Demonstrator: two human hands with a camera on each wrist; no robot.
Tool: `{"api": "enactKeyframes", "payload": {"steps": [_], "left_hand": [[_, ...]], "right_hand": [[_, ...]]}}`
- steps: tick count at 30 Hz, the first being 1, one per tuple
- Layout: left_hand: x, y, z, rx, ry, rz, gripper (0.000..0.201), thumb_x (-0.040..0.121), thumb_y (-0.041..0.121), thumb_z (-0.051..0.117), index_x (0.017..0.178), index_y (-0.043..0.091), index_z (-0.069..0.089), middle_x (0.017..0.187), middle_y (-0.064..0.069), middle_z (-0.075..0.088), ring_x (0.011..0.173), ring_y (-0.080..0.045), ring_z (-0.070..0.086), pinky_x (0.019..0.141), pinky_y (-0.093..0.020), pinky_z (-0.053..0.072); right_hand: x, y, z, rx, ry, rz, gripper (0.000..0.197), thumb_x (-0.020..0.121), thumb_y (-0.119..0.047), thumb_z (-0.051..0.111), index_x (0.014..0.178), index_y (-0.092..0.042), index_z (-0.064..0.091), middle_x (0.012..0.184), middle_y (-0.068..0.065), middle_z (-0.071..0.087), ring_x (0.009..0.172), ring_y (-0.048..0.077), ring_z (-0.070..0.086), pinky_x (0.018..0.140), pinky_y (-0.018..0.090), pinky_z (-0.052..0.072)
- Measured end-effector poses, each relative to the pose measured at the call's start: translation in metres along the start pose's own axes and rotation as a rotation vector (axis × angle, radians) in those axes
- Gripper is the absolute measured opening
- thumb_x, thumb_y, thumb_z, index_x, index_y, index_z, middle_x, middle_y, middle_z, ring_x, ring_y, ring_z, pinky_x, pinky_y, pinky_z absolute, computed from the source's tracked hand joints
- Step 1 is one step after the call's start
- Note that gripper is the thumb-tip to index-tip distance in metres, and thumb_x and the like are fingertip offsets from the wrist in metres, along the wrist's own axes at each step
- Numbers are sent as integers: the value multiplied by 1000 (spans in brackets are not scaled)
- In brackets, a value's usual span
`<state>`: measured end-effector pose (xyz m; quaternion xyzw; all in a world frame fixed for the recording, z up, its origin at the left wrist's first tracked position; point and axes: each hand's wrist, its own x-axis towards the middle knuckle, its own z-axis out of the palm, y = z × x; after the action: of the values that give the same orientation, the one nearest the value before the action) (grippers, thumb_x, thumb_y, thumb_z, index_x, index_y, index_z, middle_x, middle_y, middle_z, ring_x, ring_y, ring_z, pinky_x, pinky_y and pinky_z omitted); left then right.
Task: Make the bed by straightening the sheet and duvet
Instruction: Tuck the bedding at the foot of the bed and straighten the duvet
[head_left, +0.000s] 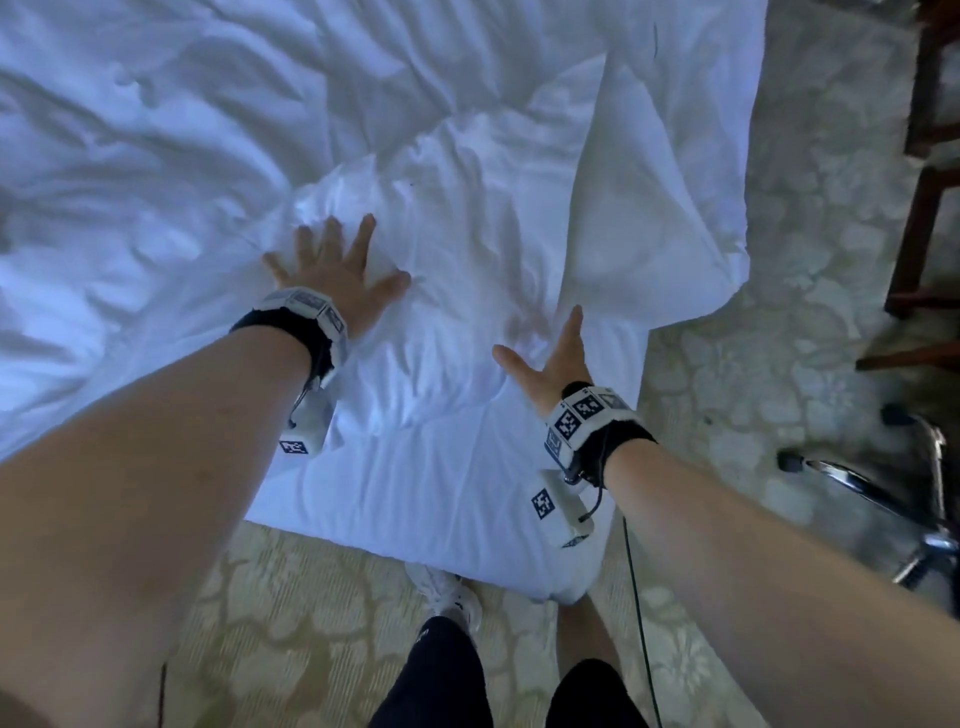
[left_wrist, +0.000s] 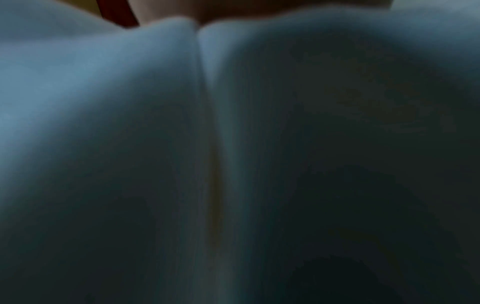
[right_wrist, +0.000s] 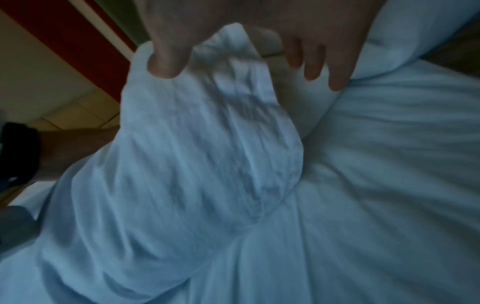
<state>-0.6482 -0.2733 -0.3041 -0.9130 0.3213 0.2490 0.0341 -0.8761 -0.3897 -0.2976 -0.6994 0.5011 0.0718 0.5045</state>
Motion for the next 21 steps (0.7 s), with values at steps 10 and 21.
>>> {"api": "enactKeyframes", "payload": {"steps": [10,21], "left_hand": [[-7,-21,-6,-141,58,67,77,85,74,23,147,43,-11,160,4,-3,147,-24,-2,113,-60,-2],[-102,-18,-74,-217,348,-121,68,97,54,27,151,29,-4,159,-5,13,145,-24,13,114,-50,13]], "right_hand": [[-3,-37,50,115,77,-66,113,77,-53,68,149,-27,-15,133,8,54,117,25,56,100,32,44],[-63,-125,-29,93,6,-492,106,81,-33,72,149,-31,-9,146,1,41,129,16,45,98,14,31]]}}
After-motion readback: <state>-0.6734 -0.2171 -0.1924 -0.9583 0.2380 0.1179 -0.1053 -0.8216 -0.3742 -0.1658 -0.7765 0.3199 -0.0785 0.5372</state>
